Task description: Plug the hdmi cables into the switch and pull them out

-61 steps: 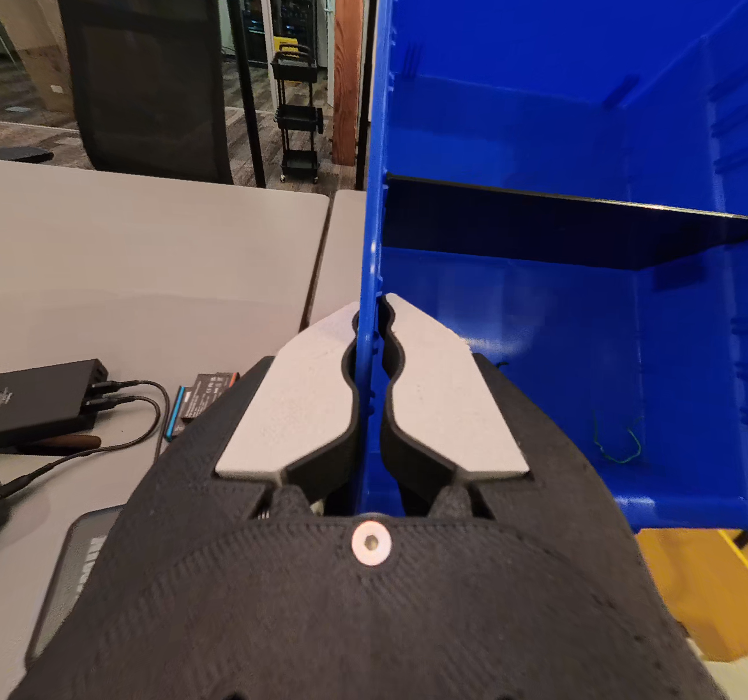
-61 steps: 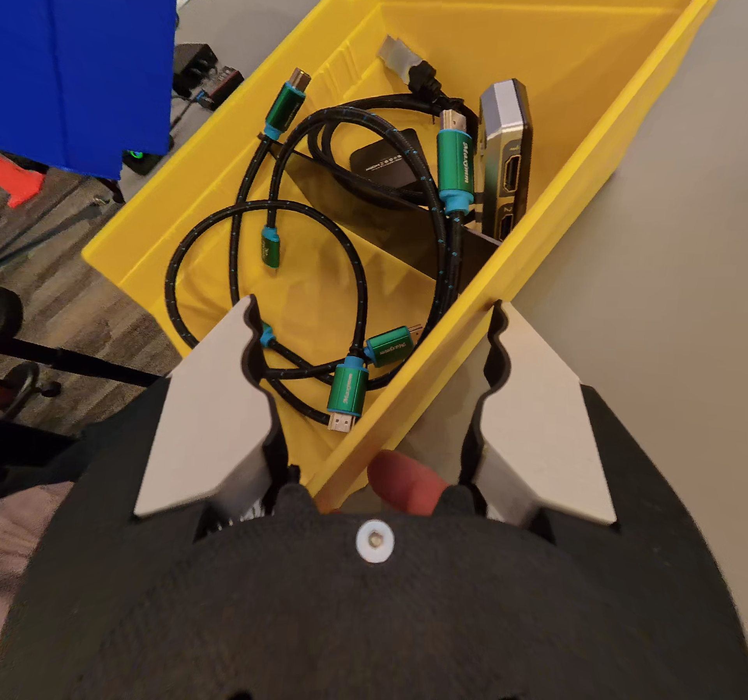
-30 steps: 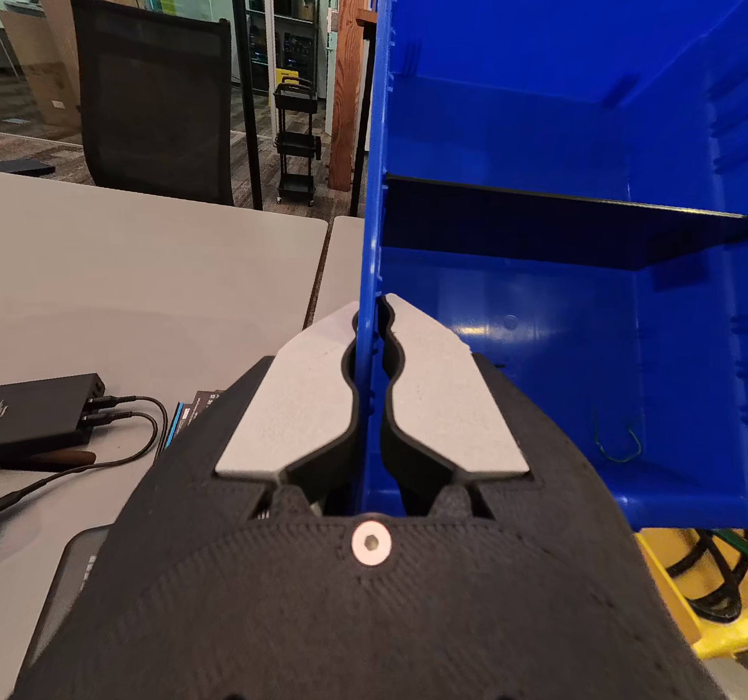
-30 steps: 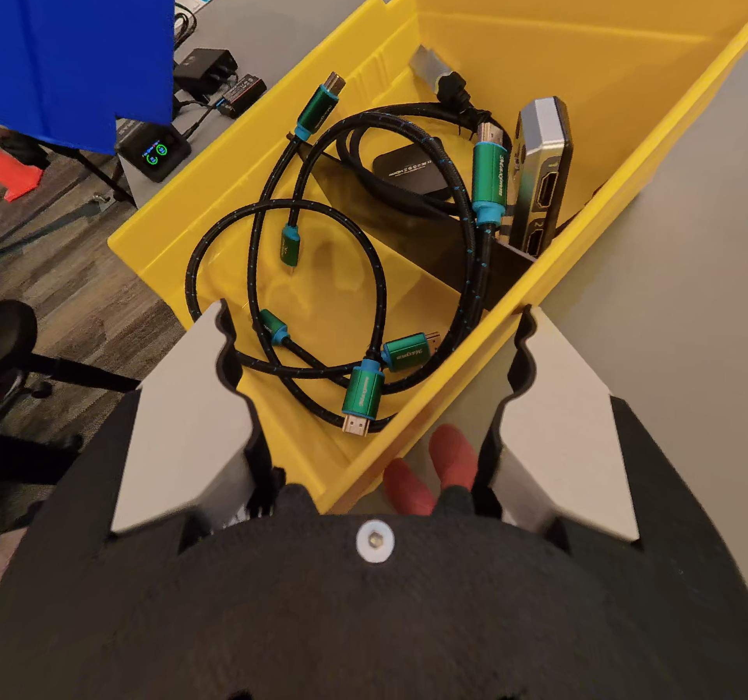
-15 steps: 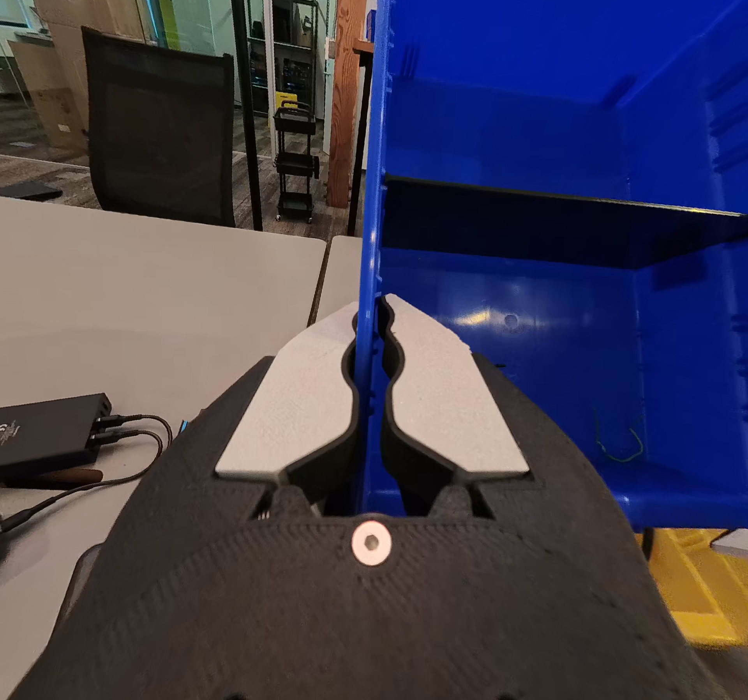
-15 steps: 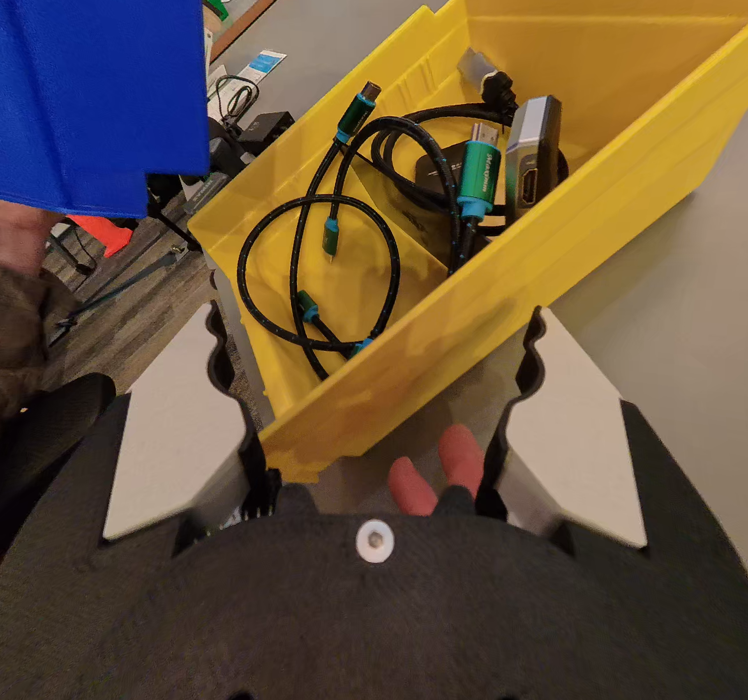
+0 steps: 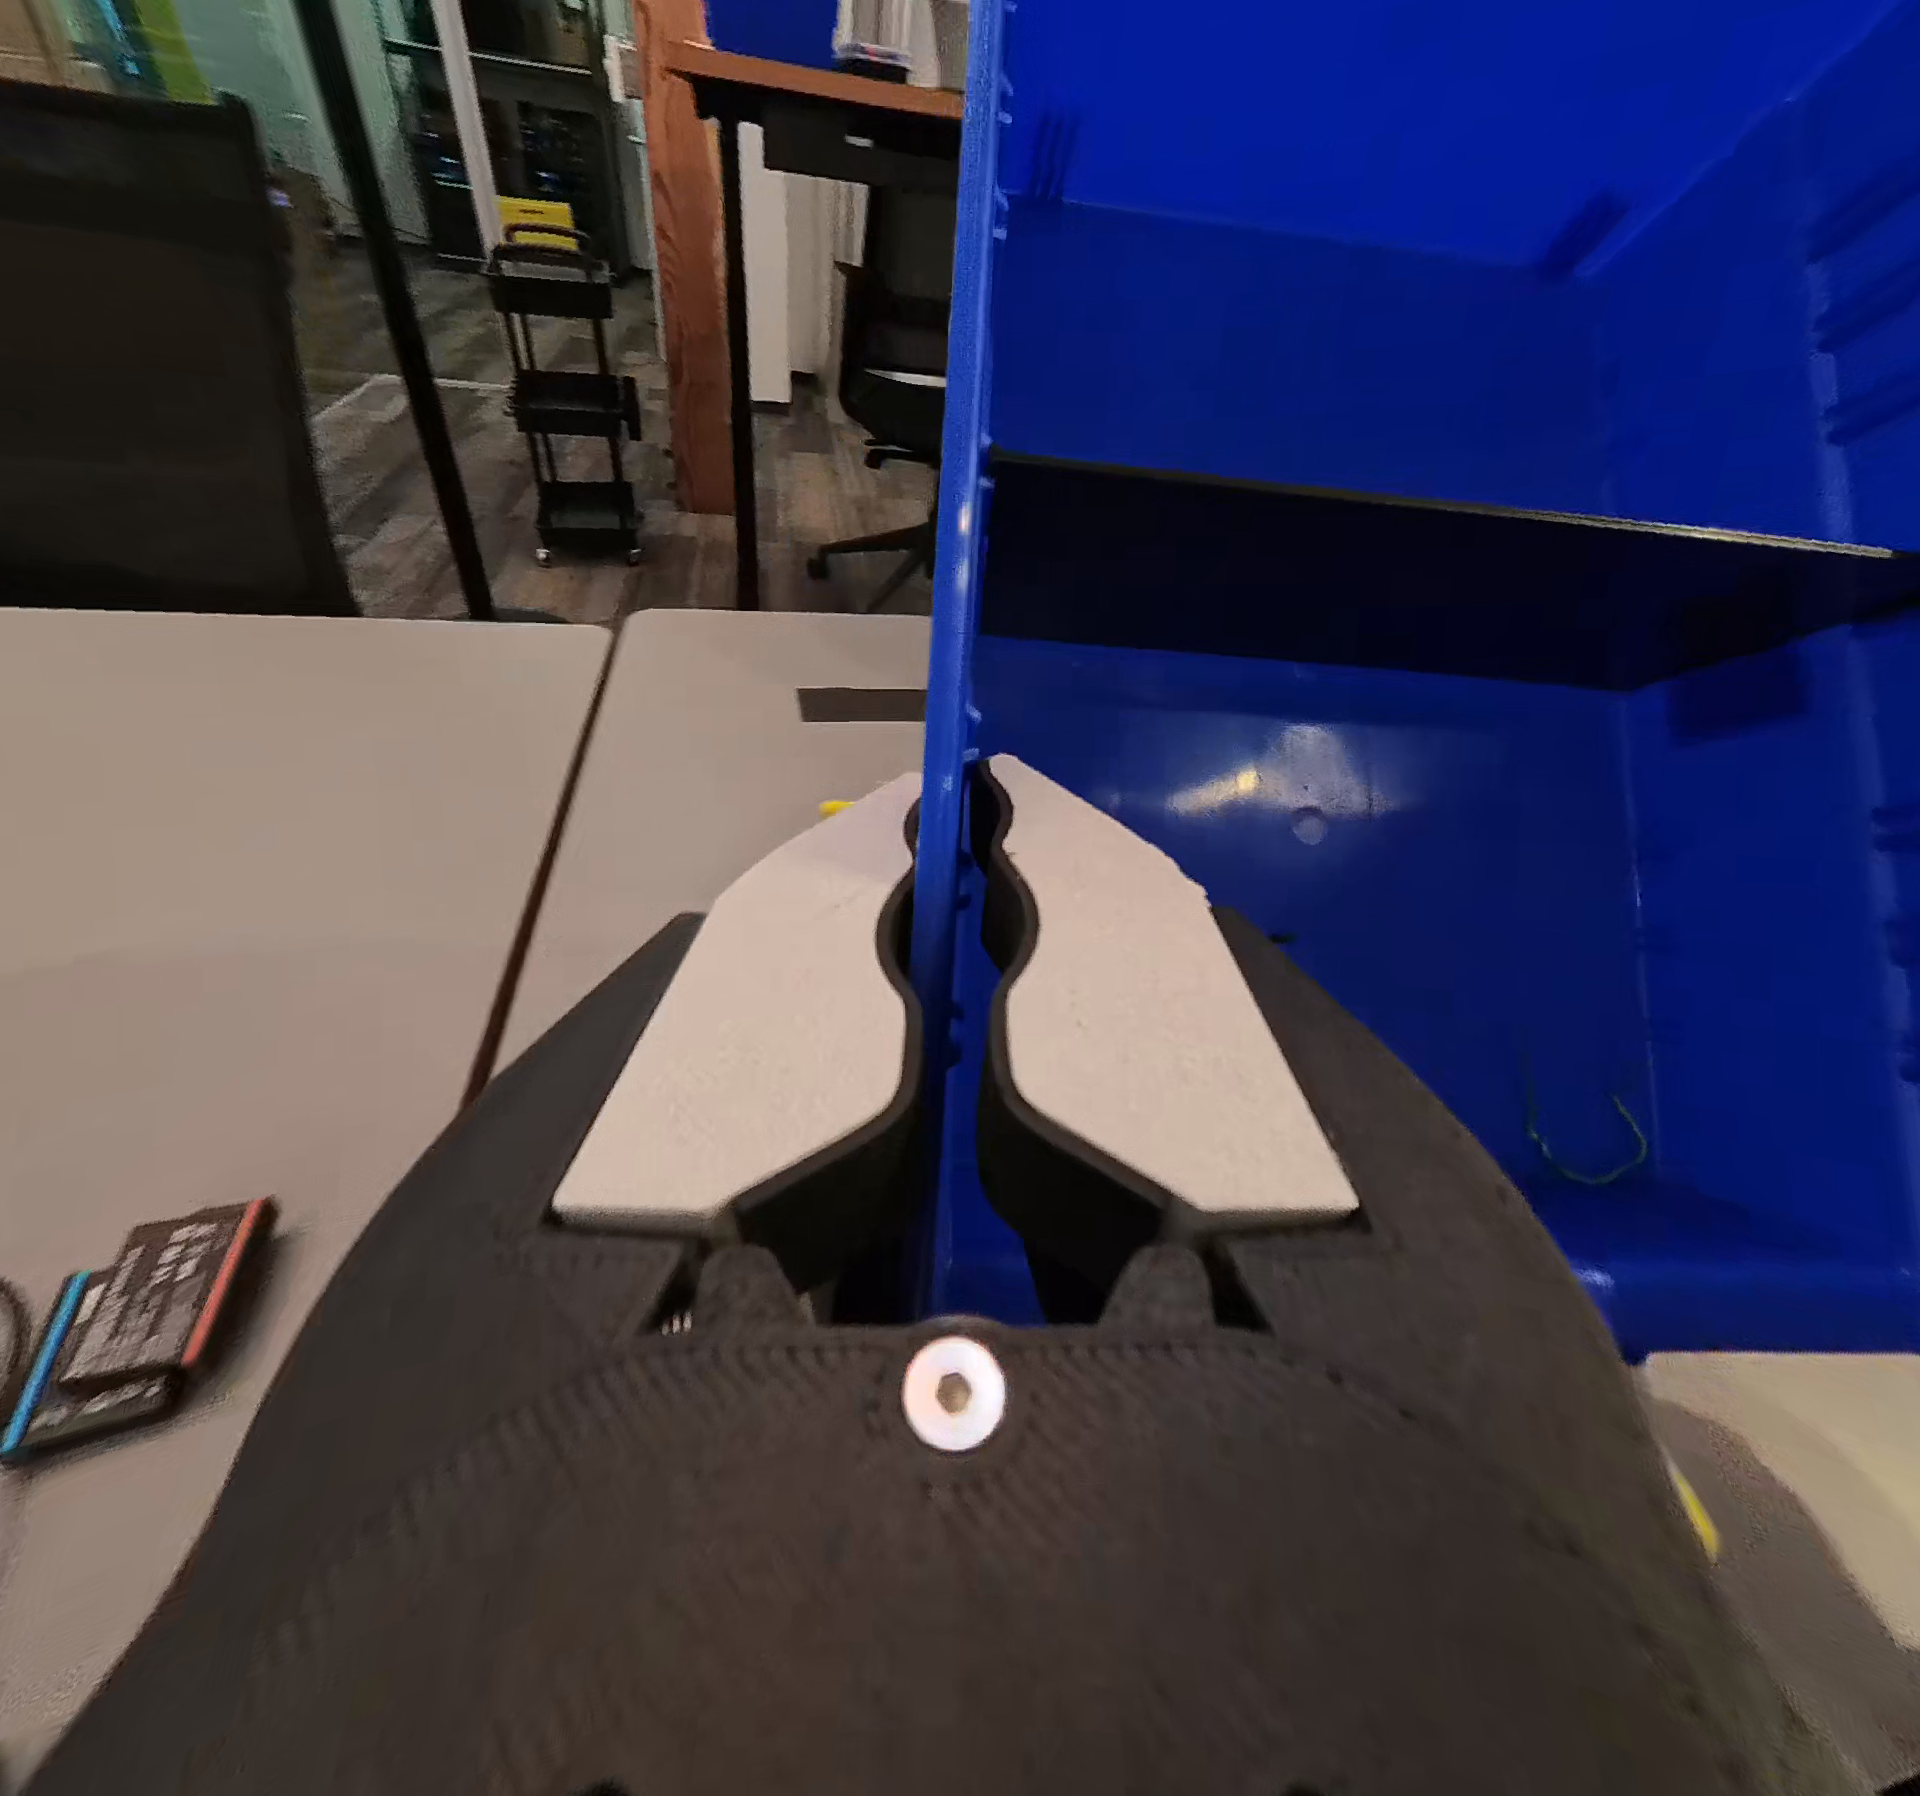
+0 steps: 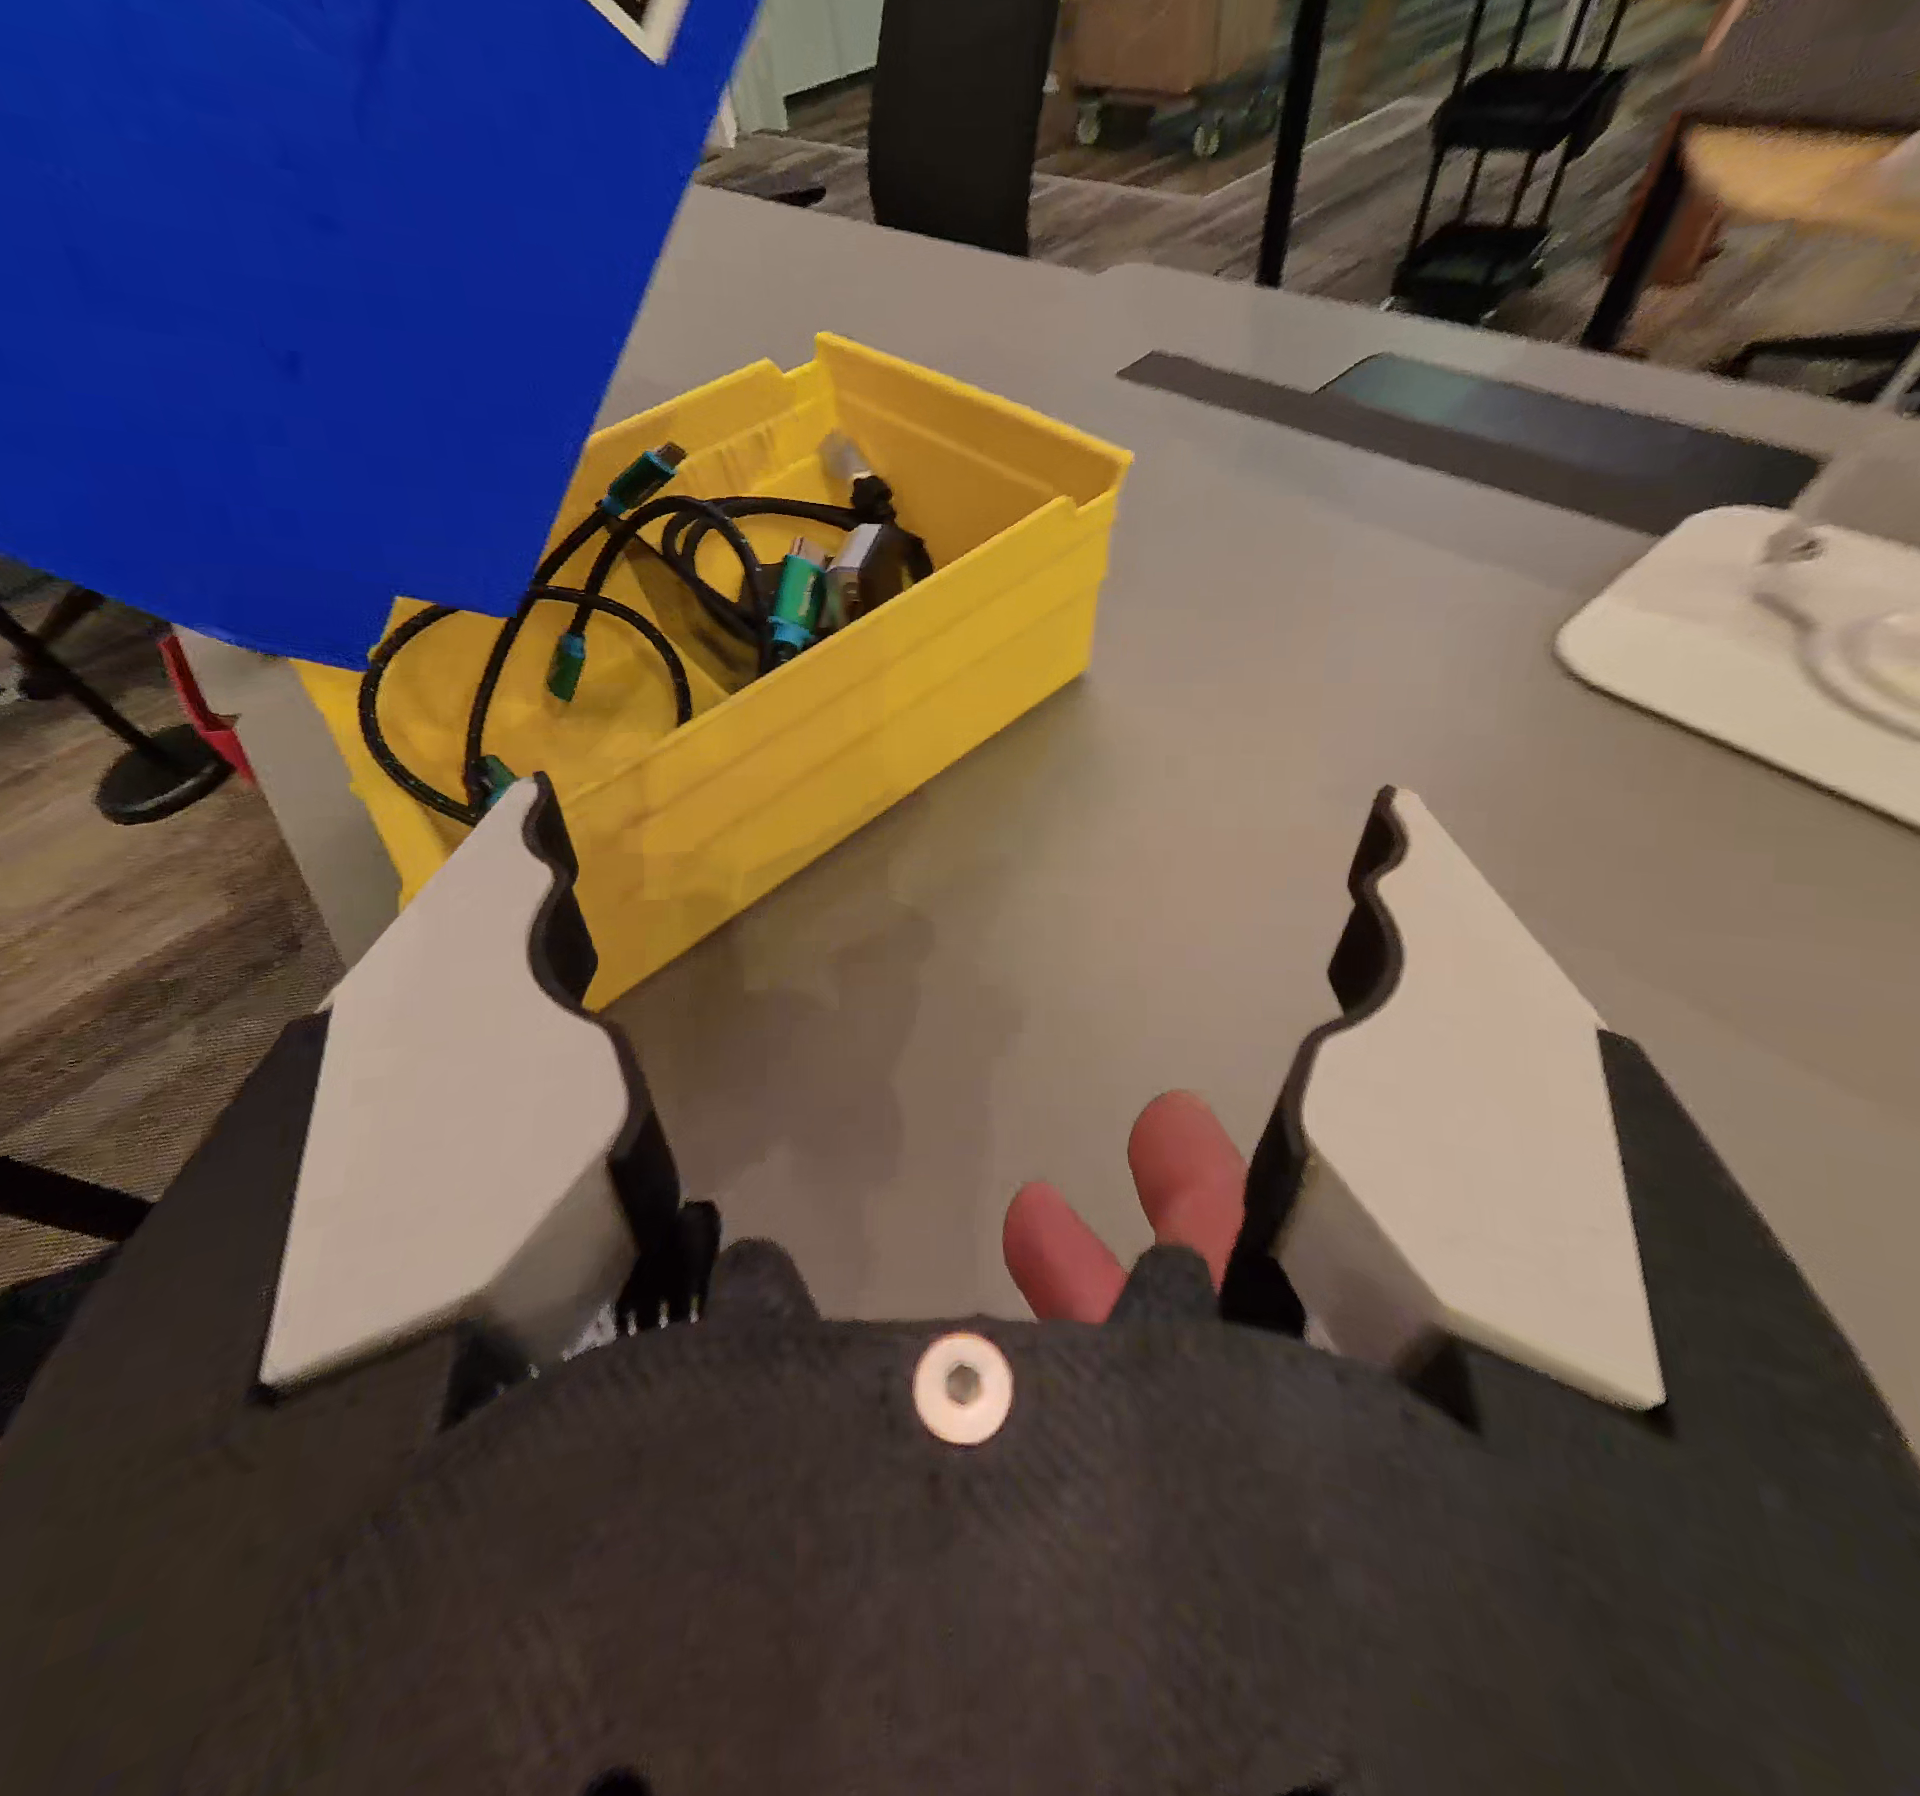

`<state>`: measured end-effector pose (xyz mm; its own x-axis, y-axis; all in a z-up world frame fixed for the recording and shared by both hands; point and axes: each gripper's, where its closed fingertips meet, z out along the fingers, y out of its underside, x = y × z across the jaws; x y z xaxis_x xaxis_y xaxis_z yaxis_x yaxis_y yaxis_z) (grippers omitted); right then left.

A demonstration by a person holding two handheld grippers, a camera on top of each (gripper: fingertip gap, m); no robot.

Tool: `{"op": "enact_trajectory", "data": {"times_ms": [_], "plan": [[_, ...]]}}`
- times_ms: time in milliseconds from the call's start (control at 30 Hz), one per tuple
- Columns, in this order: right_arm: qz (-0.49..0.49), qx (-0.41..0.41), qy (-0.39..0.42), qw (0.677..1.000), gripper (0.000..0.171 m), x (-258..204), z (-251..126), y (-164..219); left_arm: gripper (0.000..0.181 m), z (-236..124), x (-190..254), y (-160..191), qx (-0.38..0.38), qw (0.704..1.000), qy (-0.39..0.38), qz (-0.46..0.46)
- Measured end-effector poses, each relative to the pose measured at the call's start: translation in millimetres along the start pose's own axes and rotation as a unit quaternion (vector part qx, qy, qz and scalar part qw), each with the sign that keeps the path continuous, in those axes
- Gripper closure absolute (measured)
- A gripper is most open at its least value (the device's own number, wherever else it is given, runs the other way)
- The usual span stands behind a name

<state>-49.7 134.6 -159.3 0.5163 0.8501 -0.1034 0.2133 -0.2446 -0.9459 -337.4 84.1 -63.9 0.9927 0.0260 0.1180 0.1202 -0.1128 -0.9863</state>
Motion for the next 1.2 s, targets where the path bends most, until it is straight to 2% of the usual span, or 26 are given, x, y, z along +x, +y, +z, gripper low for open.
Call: {"op": "enact_trajectory", "data": {"times_ms": [200, 333, 500, 700, 833, 900, 967, 1200], "plan": [[0.003, 0.055, 0.029, 0.998, 0.032, 34, -64, -15, 0.178, 36, 66, 3, -0.010, 0.998, 0.055, 0.006], [-0.004, 0.121, 0.040, 0.992, 0.036, 48, -112, -37, 0.178, 61, 115, 7, -0.023, 0.996, 0.089, 0.014], [0.020, 0.181, 0.051, 0.982, 0.038, 63, -155, -58, 0.178, 90, 185, 27, -0.051, 0.989, 0.137, 0.030], [0.054, 0.185, 0.059, 0.979, 0.039, 75, -167, -41, 0.178, 115, 258, 78, -0.106, 0.978, 0.170, 0.049], [0.087, 0.162, 0.069, 0.981, 0.040, 89, -164, -15, 0.178, 123, 300, 117, -0.144, 0.967, 0.201, 0.055], [0.091, 0.141, 0.101, 0.981, 0.038, 100, -163, -1, 0.178, 124, 321, 134, -0.162, 0.962, 0.213, 0.062], [0.086, 0.122, 0.139, 0.979, 0.029, 113, -167, 12, 0.178, 127, 337, 148, -0.177, 0.958, 0.217, 0.060], [0.108, 0.103, 0.179, 0.972, 0.038, 145, -188, 36, 0.178, 136, 374, 179, -0.219, 0.946, 0.233, 0.049]]}}
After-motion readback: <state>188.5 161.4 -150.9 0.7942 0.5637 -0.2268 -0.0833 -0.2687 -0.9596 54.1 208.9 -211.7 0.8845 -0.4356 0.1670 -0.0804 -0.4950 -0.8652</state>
